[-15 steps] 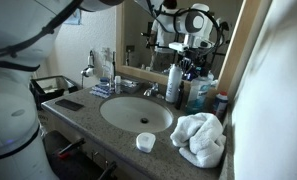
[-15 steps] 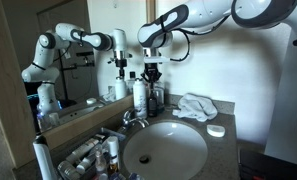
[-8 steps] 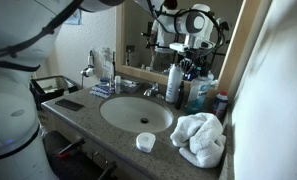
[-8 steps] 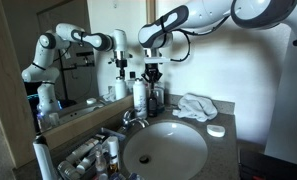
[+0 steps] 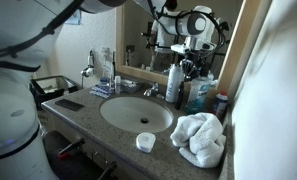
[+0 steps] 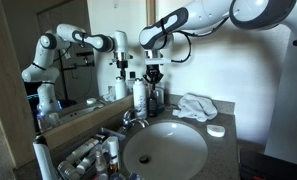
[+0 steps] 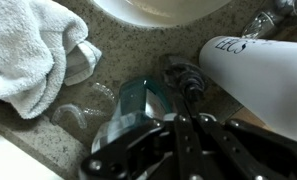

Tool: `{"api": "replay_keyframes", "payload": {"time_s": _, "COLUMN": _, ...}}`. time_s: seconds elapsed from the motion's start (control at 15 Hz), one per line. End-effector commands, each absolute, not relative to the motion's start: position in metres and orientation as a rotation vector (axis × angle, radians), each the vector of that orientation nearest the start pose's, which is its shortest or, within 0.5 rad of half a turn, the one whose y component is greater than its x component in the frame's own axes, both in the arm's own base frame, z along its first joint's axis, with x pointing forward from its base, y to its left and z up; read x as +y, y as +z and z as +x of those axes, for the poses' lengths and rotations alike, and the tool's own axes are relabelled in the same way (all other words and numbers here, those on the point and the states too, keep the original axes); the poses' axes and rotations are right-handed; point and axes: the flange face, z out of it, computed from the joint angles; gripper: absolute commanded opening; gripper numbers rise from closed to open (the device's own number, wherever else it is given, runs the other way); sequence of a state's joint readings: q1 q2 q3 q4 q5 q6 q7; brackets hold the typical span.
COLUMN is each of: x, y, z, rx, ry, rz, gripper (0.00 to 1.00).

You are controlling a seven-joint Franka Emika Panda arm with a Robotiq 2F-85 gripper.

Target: Push the nozzle on the black bottle then place it on the left side of the counter

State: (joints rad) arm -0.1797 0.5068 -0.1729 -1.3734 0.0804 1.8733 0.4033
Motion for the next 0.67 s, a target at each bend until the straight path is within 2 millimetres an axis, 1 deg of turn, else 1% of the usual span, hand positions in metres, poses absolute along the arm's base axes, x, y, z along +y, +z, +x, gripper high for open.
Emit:
{"api": "replay_keyframes", "payload": {"time_s": 0.0, "x": -0.2138, "y": 0.4257, "z": 0.6723, "rx": 1.214, "ry": -0.017, "rz": -2.888, "gripper": 0.06}}
{"api": "replay_keyframes", "payload": {"time_s": 0.2, "x": -0.2132, "y": 0.4289, "z": 0.6733, "rx": 1.221, "ry": -0.029, "rz": -2.884, "gripper": 0.06}}
{"api": "replay_keyframes", "payload": {"time_s": 0.6, "x": -0.211, "y": 0.4286, "z": 0.6752, "rx": 1.242, "ry": -0.035, "rz": -2.875, "gripper": 0.06}}
